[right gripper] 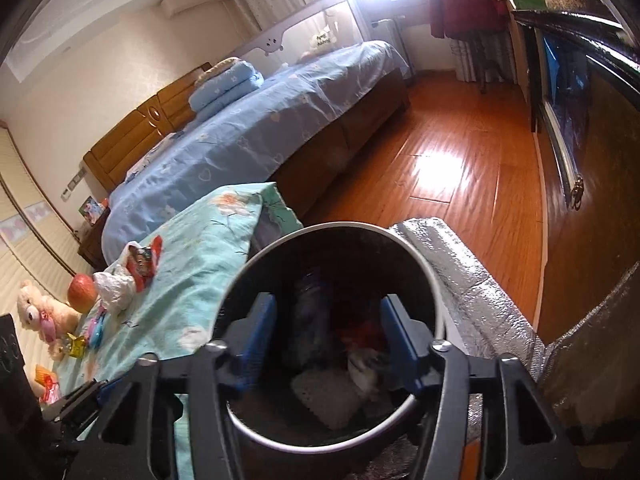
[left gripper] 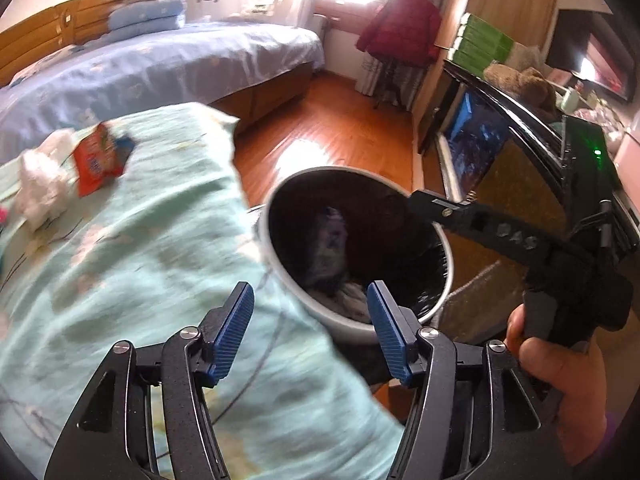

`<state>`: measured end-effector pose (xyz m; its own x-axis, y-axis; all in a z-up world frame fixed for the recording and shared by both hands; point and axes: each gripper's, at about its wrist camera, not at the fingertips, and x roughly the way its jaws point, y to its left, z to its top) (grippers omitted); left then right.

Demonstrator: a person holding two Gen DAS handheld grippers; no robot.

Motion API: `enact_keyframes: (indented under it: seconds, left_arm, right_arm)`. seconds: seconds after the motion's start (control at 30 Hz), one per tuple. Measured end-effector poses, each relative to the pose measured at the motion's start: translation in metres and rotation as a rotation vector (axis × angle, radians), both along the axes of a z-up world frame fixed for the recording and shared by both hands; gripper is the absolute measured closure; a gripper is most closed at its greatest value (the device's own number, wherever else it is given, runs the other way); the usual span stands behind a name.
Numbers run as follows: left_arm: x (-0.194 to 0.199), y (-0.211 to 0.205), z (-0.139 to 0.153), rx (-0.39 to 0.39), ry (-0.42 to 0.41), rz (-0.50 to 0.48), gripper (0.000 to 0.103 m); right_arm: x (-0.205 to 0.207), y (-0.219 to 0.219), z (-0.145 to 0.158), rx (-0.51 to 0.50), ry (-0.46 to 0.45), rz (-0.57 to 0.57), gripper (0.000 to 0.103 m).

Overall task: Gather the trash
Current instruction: 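Open both grippers to drop the tissue and blue wrapper into the bin, then move both open grippers back over the candy packs on the bed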

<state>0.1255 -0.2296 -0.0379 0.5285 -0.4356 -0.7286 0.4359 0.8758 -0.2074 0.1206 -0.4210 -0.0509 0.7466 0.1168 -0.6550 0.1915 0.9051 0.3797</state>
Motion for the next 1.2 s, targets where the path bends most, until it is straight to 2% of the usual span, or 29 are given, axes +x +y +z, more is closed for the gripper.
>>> enact_keyframes:
  seconds: [0.03,0.33,1.2]
  left_arm:
    - [-0.001,0.006,-0.001,-0.002,0.003,0.013,0.042]
    - [-0.011,0.076,-0.013,-0.022,0.035,0.159,0.040]
    - [-0.025,0.267,-0.023,-0.039,0.034,0.547,0.038]
  right_arm:
    - [-0.001,0.003,0.000,0.007,-0.005,0.007,0.029]
    - [0.002,0.046,0.000,0.022,-0.007,0.086,0.023]
    - [0.018,0.210,0.000,0.013,0.017,0.399,0.023]
